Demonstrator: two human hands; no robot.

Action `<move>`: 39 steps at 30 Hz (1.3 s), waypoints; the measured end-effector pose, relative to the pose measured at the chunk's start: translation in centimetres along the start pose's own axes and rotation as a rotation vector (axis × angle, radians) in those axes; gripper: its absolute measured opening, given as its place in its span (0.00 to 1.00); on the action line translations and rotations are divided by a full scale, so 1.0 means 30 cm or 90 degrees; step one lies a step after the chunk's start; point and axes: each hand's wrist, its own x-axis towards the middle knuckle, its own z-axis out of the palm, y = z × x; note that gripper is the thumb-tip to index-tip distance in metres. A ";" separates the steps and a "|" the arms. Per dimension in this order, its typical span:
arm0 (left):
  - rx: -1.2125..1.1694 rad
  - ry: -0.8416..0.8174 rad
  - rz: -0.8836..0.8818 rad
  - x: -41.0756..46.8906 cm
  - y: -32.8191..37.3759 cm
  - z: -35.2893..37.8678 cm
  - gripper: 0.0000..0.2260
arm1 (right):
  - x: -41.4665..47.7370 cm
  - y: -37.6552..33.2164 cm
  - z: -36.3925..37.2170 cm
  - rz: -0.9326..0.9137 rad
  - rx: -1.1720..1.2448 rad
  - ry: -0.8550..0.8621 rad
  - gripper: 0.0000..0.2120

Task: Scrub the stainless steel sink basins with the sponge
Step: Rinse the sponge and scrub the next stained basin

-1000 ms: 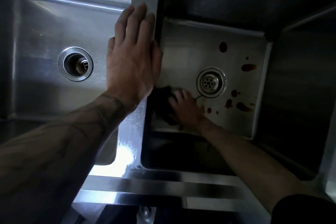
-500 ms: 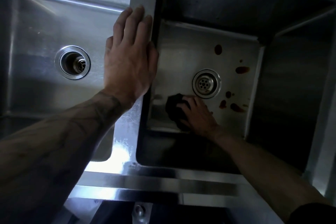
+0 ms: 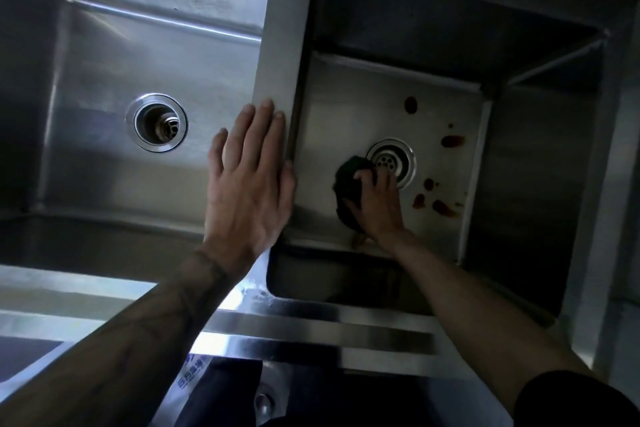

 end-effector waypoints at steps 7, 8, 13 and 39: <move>0.007 0.032 0.008 0.000 -0.005 0.022 0.25 | -0.013 0.116 -0.021 -0.173 -0.038 -0.057 0.21; 0.008 0.034 0.009 0.000 -0.004 0.023 0.25 | 0.027 0.104 -0.018 -0.108 -0.006 -0.023 0.21; 0.008 0.044 0.004 0.003 -0.003 0.029 0.25 | 0.005 0.051 0.049 -0.093 -0.033 0.054 0.23; 0.010 0.048 0.011 0.005 -0.008 0.039 0.25 | -0.069 0.182 0.106 -0.329 -0.109 -0.046 0.27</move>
